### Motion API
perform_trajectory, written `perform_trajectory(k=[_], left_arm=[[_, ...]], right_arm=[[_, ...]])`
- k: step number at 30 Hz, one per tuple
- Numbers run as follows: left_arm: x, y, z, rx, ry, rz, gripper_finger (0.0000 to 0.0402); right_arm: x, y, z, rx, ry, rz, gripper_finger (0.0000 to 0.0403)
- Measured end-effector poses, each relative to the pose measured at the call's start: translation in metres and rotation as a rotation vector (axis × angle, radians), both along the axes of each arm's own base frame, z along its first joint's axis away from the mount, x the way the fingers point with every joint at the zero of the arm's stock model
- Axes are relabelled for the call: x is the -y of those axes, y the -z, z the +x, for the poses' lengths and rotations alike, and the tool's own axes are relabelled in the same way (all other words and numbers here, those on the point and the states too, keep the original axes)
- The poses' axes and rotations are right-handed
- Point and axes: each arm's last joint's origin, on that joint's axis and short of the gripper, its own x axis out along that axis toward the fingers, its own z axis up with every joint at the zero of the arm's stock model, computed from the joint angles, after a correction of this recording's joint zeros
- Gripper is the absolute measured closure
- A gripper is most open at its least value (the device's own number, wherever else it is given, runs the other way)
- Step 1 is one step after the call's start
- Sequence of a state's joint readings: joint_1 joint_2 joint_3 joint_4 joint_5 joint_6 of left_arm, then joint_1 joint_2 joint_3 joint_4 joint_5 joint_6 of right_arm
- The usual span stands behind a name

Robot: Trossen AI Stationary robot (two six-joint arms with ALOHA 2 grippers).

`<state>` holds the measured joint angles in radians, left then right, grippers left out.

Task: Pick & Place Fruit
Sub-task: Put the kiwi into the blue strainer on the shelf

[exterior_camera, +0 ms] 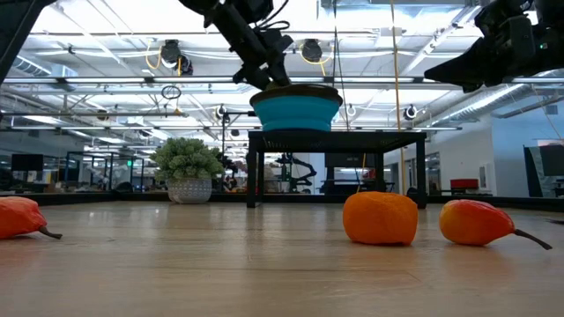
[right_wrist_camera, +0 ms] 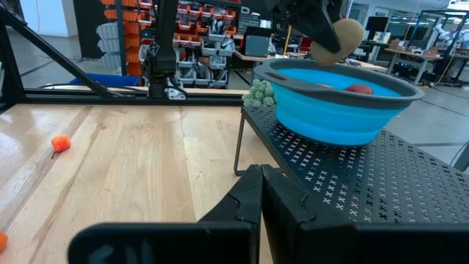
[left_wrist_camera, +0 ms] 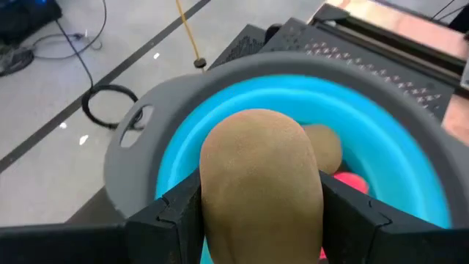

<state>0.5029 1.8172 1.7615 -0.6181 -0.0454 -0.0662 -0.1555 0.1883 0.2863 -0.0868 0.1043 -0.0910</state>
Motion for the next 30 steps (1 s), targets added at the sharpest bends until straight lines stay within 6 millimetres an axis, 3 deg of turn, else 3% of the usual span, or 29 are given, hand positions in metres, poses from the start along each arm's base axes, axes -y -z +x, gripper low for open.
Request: perform_trajectory(k=[17, 23, 30], left_arm=[[-0.006, 0.002, -0.003, -0.046, -0.035, 0.051, 0.0199], [-0.012, 0.015, 0.007, -0.055, -0.03, 0.062, 0.0199], [-0.018, 0.015, 0.004, -0.057, -0.044, 0.071, 0.0199]], right_arm=[[0.0, 0.0, 0.0, 0.0, 0.0, 0.0, 0.0403], [0.0, 0.0, 0.0, 0.0, 0.0, 0.0, 0.0403], [0.0, 0.0, 0.0, 0.0, 0.0, 0.0, 0.0403]])
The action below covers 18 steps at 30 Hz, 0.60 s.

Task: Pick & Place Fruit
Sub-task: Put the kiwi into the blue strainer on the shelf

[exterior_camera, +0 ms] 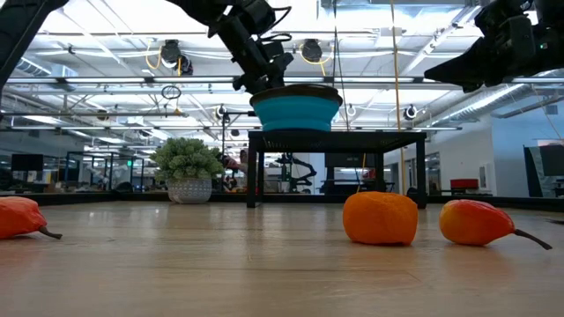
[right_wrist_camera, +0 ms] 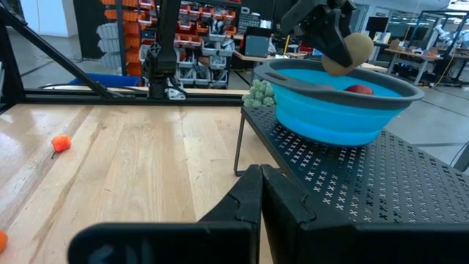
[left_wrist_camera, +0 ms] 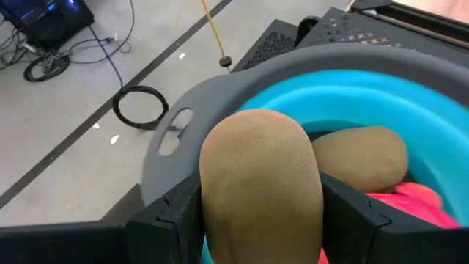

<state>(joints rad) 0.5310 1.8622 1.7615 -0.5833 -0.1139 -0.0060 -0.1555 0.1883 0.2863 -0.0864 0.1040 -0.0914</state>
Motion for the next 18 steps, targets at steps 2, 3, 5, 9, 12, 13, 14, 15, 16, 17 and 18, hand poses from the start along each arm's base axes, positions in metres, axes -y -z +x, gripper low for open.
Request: perform_trajectory(k=[2, 3, 5, 9, 12, 13, 14, 15, 16, 17, 18], left_arm=[[-0.001, 0.0, -0.0006, -0.001, 0.002, 0.001, 0.0199], [-0.0012, 0.0, -0.0006, 0.001, 0.005, -0.001, 0.0199], [-0.0012, -0.0001, -0.0008, 0.001, 0.005, -0.002, 0.0199], [-0.0008, 0.0006, -0.0012, -0.008, 0.008, -0.006, 0.0199], [0.0001, 0.0026, -0.0027, -0.032, 0.008, -0.019, 0.019], [0.0002, 0.0028, -0.0029, -0.035, 0.009, -0.02, 0.0185], [0.0003, 0.003, -0.003, -0.038, 0.009, -0.021, 0.018], [0.0003, 0.0031, -0.0031, -0.039, 0.009, -0.022, 0.0173], [0.0003, 0.0031, -0.0031, -0.039, 0.009, -0.021, 0.0167], [0.0003, 0.0031, -0.0031, -0.04, 0.01, -0.021, 0.0161], [0.0003, 0.0031, -0.0031, -0.04, 0.011, -0.021, 0.0155]], right_arm=[[0.0, 0.0, 0.0, 0.0, 0.0, 0.0, 0.0403], [0.0, 0.0, 0.0, 0.0, 0.0, 0.0, 0.0403], [0.0, 0.0, 0.0, 0.0, 0.0, 0.0, 0.0403], [0.0, 0.0, 0.0, 0.0, 0.0, 0.001, 0.0403], [0.0, 0.0, 0.0, 0.0, 0.0, 0.001, 0.0403], [0.0, 0.0, 0.0, 0.0, 0.0, 0.0, 0.0403], [0.0, 0.0, 0.0, 0.0, 0.0, 0.001, 0.0403], [0.0, 0.0, 0.0, 0.0, 0.0, 0.001, 0.0403], [0.0, 0.0, 0.0, 0.001, 0.0, 0.001, 0.0403], [0.0, 0.0, 0.0, 0.0, 0.0, 0.0, 0.0403], [0.0, 0.0, 0.0, 0.0, 0.0, 0.0, 0.0403]])
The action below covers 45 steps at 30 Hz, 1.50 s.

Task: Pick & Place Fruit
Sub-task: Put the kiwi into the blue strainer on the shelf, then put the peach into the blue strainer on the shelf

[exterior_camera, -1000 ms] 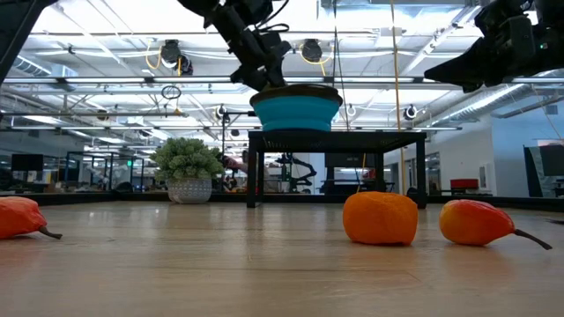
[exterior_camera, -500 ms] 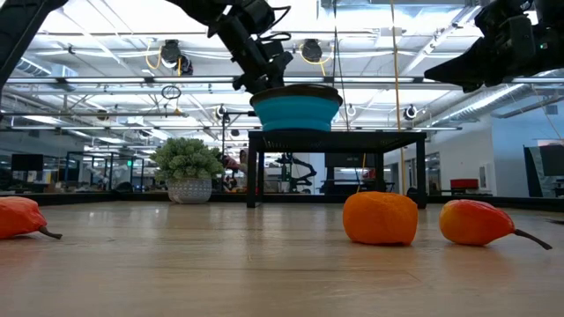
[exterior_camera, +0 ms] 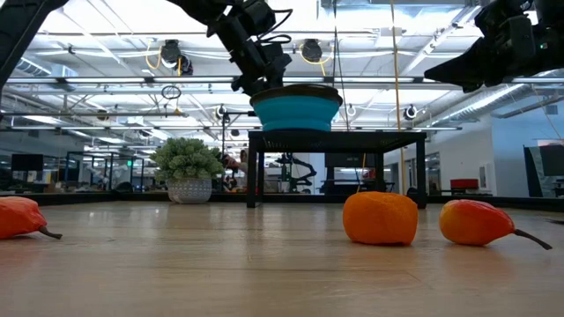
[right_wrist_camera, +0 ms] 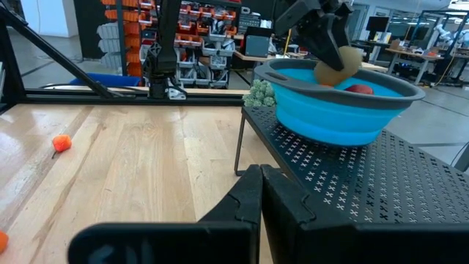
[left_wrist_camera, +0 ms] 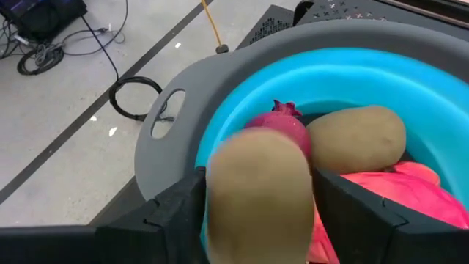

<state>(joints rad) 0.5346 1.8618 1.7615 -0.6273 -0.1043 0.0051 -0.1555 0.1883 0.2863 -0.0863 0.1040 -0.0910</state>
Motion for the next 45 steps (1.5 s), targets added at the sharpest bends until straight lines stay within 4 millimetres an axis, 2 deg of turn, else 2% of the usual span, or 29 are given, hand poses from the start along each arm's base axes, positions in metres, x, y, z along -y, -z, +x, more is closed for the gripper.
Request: perform_trajectory(k=[7, 11, 14, 20, 26, 34, 45], left_arm=[[0.003, 0.0, 0.002, 0.002, 0.018, -0.001, 0.012], [0.009, -0.008, 0.001, 0.001, 0.048, 0.023, 0.011], [0.015, -0.023, 0.0, 0.0, 0.065, 0.038, 0.0108], [0.036, -0.068, -0.002, 0.04, 0.118, 0.077, 0.0108], [0.069, -0.093, -0.005, 0.025, 0.163, 0.031, 0.0115], [0.118, -0.093, 0.005, 0.027, 0.189, -0.096, 0.0165], [0.175, -0.091, 0.016, 0.063, 0.179, -0.178, 0.0298]], right_arm=[[0.0, 0.0, 0.0, 0.0, 0.0, 0.0, 0.0403], [0.0, 0.0, 0.0, 0.0, 0.0, 0.0, 0.0403], [0.0, 0.0, 0.0, 0.001, 0.0, 0.0, 0.0403], [0.0, 0.0, 0.0, 0.0, 0.0, 0.0, 0.0403], [0.0, 0.0, 0.0, 0.0, 0.0, 0.0, 0.0403], [0.0, 0.0, 0.0, 0.0, 0.0, -0.002, 0.0403], [0.0, 0.0, 0.0, 0.0, -0.002, 0.0, 0.0403]])
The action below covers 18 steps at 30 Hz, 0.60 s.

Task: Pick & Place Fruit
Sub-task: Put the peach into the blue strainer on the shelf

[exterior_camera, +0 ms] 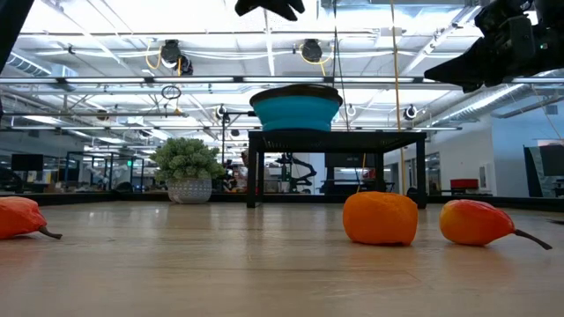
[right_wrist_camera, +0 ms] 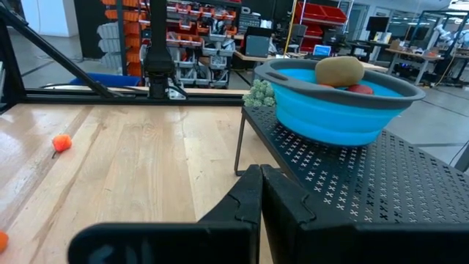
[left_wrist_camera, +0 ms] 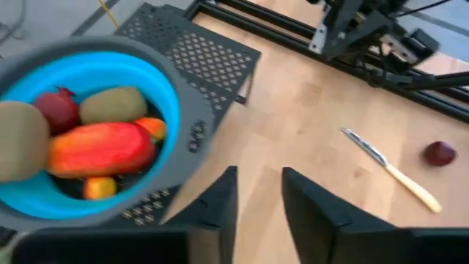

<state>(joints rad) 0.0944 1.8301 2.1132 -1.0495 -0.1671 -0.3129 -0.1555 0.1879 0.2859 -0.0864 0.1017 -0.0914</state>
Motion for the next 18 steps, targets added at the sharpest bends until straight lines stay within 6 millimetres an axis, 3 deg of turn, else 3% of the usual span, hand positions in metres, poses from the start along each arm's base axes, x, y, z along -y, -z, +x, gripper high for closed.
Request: perform_trajectory(k=[8, 13, 18], left_arm=[[0.037, 0.002, 0.002, 0.009, -0.001, -0.036, 0.0392], [0.057, 0.023, 0.005, -0.036, -0.044, -0.106, 0.0391], [0.081, 0.055, 0.006, -0.118, -0.086, -0.179, 0.0398]], right_arm=[[-0.002, 0.0, 0.0, -0.001, -0.078, 0.006, 0.0403], [-0.005, 0.0, 0.001, -0.001, -0.185, 0.015, 0.0403], [-0.007, 0.002, 0.001, -0.013, -0.228, 0.021, 0.0403]])
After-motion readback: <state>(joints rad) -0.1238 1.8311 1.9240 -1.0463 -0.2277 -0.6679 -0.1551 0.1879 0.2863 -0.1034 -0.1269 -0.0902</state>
